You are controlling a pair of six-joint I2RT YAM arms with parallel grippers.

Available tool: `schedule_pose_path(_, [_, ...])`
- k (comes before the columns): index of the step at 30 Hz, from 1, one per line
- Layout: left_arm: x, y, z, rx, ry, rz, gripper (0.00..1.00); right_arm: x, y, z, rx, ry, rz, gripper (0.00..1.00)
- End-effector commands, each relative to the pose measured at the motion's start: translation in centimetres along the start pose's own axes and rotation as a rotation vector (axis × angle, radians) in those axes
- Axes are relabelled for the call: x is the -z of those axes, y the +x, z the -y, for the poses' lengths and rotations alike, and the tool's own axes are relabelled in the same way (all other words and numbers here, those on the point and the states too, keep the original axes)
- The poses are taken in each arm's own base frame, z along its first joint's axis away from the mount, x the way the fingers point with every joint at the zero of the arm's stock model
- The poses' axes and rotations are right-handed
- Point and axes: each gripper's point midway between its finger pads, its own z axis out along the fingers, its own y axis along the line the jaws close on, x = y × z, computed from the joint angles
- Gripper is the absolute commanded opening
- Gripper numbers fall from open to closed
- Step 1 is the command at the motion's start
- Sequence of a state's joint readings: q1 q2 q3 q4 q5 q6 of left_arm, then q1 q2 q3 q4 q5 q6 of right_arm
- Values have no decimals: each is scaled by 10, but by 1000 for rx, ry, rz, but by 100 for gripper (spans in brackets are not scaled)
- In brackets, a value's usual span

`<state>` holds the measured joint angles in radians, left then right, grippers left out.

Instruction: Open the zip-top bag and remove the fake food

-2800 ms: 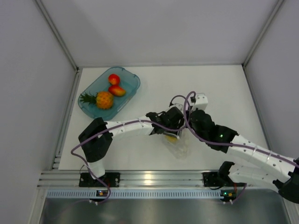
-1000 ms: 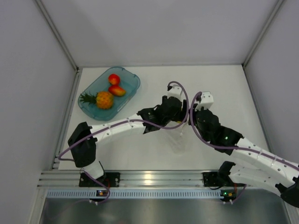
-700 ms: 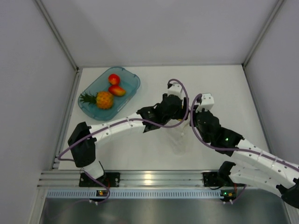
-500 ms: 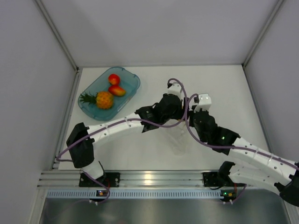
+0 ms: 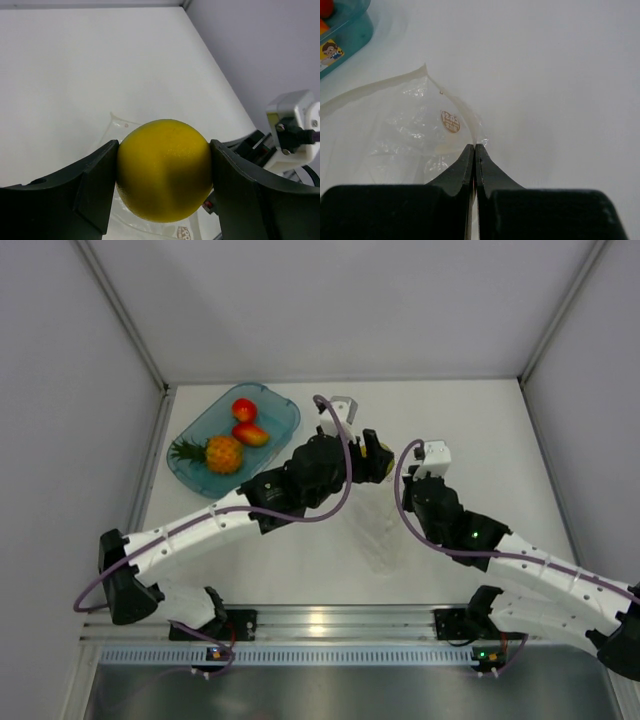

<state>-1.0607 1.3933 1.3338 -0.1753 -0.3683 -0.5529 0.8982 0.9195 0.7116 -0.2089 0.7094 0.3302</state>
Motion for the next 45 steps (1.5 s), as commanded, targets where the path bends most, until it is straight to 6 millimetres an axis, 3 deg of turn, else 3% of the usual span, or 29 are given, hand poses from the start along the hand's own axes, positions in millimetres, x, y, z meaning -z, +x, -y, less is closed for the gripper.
schedule_pose_path(1, [6, -28, -39, -42, -166, 117, 0, 1, -16, -3, -62, -12, 47, 0])
schedule_pose_path(6, [10, -51, -106, -56, -365, 158, 0, 5, -20, -1, -65, -11, 54, 0])
schedule_pose_path(7, [10, -59, -131, -51, -428, 169, 0, 5, -20, 0, -64, -9, 53, 0])
schedule_pose_path(9, [10, -62, -156, -45, -479, 168, 0, 6, -21, 2, -62, -7, 56, 0])
schedule_pose_path(10, [12, -71, -181, -29, -532, 183, 0, 7, -21, 2, -63, -9, 57, 0])
schedule_pose_path(12, [8, -72, -202, -12, -550, 165, 0, 8, -22, 2, -63, -9, 59, 0])
schedule_pose_path(13, [9, -79, -224, 9, -592, 175, 0, 8, -21, 3, -62, -5, 57, 0])
schedule_pose_path(19, [-7, -79, -288, 46, -712, 143, 0, 9, -19, 5, -60, -6, 58, 0])
schedule_pose_path(21, [-25, -70, -307, 75, -720, 106, 1, 10, -18, 5, -62, -8, 56, 0])
schedule_pose_path(24, [-38, -64, -349, 106, -788, 75, 1, 11, -18, 4, -68, -17, 57, 0])
schedule_pose_path(27, [-54, -56, -376, 129, -810, 43, 1, 12, -15, 5, -65, -20, 48, 0])
schedule_pose_path(29, [-64, -47, -391, 137, -819, 14, 1, 12, -11, 3, -69, -34, 40, 0])
schedule_pose_path(33, [-73, -48, -408, 149, -831, 10, 2, 11, -3, 2, -64, -41, 22, 0])
schedule_pose_path(35, [-80, -43, -415, 145, -837, -5, 9, 10, 0, 2, -65, -43, 18, 0])
schedule_pose_path(38, [-91, -35, -420, 142, -816, -37, 33, 10, -1, 1, -62, -43, 18, 0])
schedule_pose_path(40, [-98, -27, -422, 147, -796, -62, 56, 9, -3, 0, -61, -46, 22, 0])
schedule_pose_path(45, [-101, -20, -429, 170, -781, -91, 73, 9, -7, -1, -58, -47, 23, 0])
